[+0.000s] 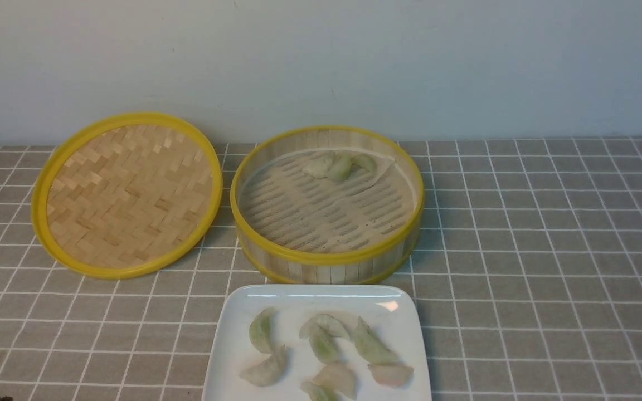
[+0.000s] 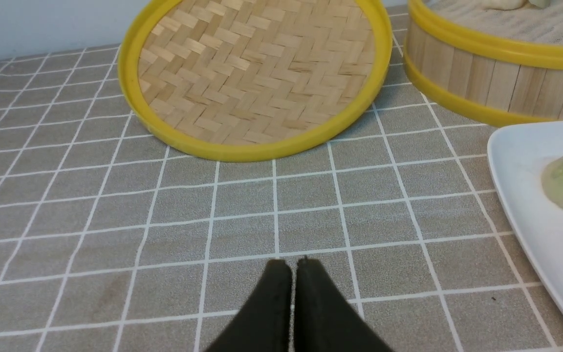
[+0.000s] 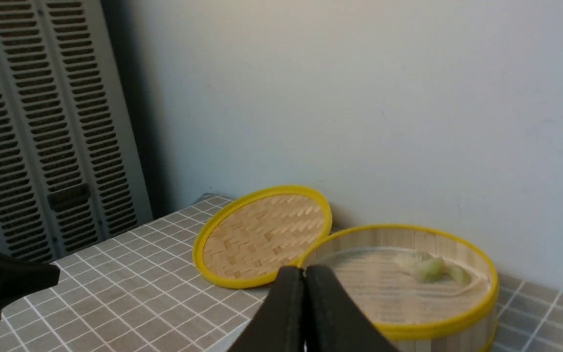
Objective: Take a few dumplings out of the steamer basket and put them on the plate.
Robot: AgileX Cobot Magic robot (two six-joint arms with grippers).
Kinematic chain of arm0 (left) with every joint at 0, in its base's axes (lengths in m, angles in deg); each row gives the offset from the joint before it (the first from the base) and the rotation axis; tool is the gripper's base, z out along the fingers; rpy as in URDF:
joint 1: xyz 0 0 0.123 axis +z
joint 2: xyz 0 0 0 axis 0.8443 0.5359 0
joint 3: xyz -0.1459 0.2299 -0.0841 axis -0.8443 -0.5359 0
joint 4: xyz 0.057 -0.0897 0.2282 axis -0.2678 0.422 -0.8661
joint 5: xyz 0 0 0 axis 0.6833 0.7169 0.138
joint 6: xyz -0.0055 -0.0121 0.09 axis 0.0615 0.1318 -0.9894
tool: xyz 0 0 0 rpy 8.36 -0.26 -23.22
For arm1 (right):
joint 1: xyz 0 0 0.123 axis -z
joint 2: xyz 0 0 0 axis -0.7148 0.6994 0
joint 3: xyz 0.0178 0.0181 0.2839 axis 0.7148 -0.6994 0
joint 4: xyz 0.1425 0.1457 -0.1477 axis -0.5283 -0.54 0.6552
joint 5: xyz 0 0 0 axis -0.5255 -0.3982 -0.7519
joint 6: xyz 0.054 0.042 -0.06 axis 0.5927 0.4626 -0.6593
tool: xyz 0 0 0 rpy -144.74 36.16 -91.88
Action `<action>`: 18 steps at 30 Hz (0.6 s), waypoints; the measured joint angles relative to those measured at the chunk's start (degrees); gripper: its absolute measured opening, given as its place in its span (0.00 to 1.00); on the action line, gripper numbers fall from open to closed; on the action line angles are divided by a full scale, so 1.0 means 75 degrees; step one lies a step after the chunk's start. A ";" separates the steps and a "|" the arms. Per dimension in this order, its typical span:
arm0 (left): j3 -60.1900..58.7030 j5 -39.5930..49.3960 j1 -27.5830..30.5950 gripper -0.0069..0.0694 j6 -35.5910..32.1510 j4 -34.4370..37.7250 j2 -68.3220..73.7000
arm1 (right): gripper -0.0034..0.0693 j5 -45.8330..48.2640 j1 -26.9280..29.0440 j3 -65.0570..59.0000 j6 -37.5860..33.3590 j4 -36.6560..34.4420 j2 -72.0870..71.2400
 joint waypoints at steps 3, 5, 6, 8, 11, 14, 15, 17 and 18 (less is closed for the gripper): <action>0.0000 0.0000 0.0000 0.08 0.0000 0.0000 0.0000 | 0.03 -0.0429 0.0000 -0.0228 -0.0348 -0.0117 0.0000; 0.0000 0.0000 0.0000 0.08 0.0000 0.0000 0.0000 | 0.03 -0.0501 0.0000 -0.0356 -0.0379 -0.0117 0.0000; 0.0000 0.0000 0.0000 0.08 0.0000 0.0000 0.0000 | 0.03 -0.0508 0.0010 -0.0422 -0.0386 -0.0117 0.0000; 0.0000 0.0000 0.0007 0.08 0.0000 0.0000 0.0000 | 0.03 -0.0530 0.0276 -0.0638 -0.0431 -0.0117 0.0000; 0.0000 0.0000 0.0014 0.08 0.0000 0.0000 0.0000 | 0.03 -0.0553 0.1030 -0.0905 -0.0480 -0.0109 0.0000; 0.0000 0.0000 0.0014 0.08 0.0000 0.0000 0.0000 | 0.03 -0.0535 0.2573 -0.1549 -0.0508 -0.0078 0.0000; 0.0000 0.0000 0.0014 0.08 0.0000 0.0000 0.0000 | 0.03 -0.0535 0.2937 -0.1730 -0.0508 -0.0078 0.0000; 0.0000 0.0000 0.0014 0.08 0.0000 0.0000 0.0000 | 0.03 -0.0519 0.3825 -0.2246 -0.0508 -0.0078 0.0000; 0.0000 0.0000 0.0014 0.08 0.0000 0.0000 0.0000 | 0.03 -0.0509 0.4033 -0.2385 -0.0508 -0.0078 0.0000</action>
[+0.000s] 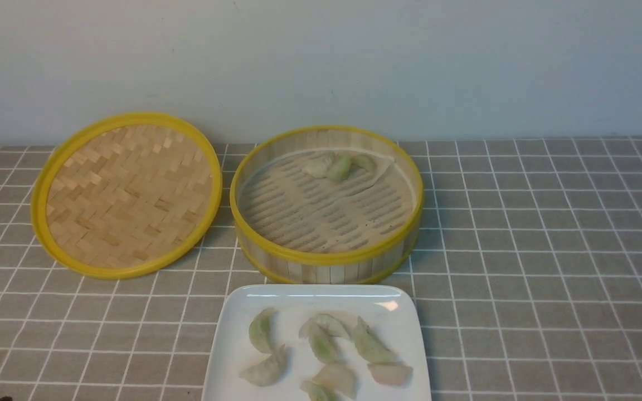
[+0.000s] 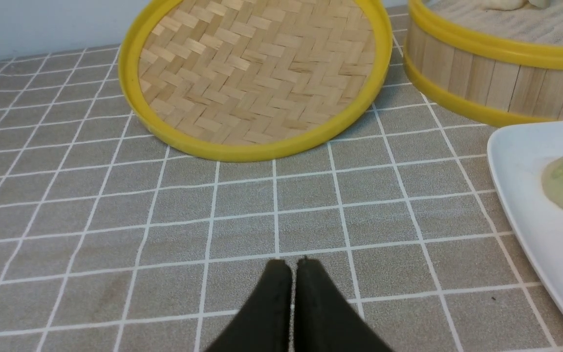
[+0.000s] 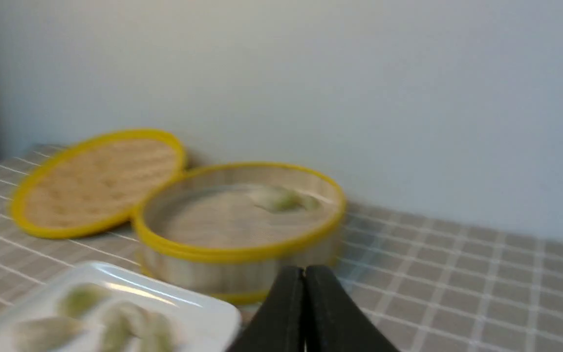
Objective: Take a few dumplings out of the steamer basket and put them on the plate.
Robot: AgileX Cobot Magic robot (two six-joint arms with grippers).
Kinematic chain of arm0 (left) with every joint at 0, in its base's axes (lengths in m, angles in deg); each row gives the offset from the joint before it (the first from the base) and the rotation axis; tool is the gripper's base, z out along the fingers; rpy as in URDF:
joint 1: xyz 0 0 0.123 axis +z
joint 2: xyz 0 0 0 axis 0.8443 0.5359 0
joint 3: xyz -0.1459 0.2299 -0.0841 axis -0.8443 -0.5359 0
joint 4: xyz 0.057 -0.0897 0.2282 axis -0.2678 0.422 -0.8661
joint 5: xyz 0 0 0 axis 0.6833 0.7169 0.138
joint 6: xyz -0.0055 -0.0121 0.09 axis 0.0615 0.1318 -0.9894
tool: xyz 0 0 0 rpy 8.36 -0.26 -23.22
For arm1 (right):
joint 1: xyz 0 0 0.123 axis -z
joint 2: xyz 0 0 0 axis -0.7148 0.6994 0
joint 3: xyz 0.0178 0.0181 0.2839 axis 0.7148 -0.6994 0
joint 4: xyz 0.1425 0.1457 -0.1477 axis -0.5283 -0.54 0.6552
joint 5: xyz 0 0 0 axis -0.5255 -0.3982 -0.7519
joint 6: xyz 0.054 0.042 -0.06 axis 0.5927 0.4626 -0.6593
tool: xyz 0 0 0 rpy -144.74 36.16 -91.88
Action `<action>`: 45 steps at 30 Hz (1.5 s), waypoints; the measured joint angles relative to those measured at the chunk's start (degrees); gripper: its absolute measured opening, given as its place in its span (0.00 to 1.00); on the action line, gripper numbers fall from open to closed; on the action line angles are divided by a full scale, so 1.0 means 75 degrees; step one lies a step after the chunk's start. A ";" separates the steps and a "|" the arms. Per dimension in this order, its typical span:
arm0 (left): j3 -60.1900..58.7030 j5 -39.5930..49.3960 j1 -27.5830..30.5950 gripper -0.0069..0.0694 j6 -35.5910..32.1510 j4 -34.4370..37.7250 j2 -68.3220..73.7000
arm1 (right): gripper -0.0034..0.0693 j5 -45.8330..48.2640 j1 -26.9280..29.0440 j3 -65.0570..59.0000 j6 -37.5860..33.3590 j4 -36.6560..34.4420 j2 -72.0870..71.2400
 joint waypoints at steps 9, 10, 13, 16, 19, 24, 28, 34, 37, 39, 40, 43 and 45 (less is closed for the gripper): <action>0.0000 0.0000 0.0000 0.08 0.0000 0.0000 0.0000 | 0.03 -0.0092 0.1756 -0.0699 0.0000 -0.0008 0.0007; 0.0000 0.0000 0.0000 0.08 0.0000 0.0000 0.0000 | 0.03 -0.0103 0.1793 -0.0699 -0.0002 -0.0008 0.0007; 0.0000 0.0000 0.0000 0.08 0.0000 0.0000 0.0000 | 0.03 -0.0105 0.1784 -0.0699 -0.0002 -0.0008 0.0007; 0.0000 0.0000 0.0000 0.08 0.0000 0.0000 0.0000 | 0.03 -0.0105 0.1744 -0.0699 -0.0002 -0.0017 0.0007; 0.0000 0.0000 0.0000 0.08 0.0000 0.0000 0.0000 | 0.03 -0.0105 0.1716 -0.0699 -0.0002 -0.0017 0.0007; 0.0000 0.0000 0.0000 0.08 0.0000 0.0000 0.0000 | 0.03 -0.0105 0.1707 -0.0699 -0.0002 -0.0017 0.0007; 0.0000 0.0000 0.0000 0.08 0.0000 0.0000 0.0000 | 0.03 -0.0105 0.1707 -0.0699 -0.0002 -0.0017 0.0007; 0.0000 0.0000 0.0000 0.08 0.0000 0.0000 0.0000 | 0.03 -0.0105 0.1707 -0.0699 -0.0002 -0.0028 0.0007; 0.0000 0.0000 0.0000 0.08 0.0000 0.0000 0.0000 | 0.03 -0.0111 0.1707 -0.0699 -0.0002 -0.0025 0.0007; 0.0000 0.0000 0.0000 0.08 0.0000 0.0000 0.0000 | 0.03 -0.0111 0.1707 -0.0699 -0.0002 -0.0025 0.0007; 0.0000 0.0000 0.0000 0.08 0.0000 0.0000 0.0000 | 0.03 -0.0111 0.1707 -0.0699 -0.0002 -0.0025 0.0007; 0.0000 0.0000 0.0000 0.08 0.0000 0.0000 0.0000 | 0.03 -0.0111 0.1707 -0.0699 -0.0002 -0.0025 0.0007; 0.0000 0.0000 0.0000 0.08 0.0000 0.0000 0.0000 | 0.03 -0.0111 0.1707 -0.0699 -0.0002 -0.0025 0.0007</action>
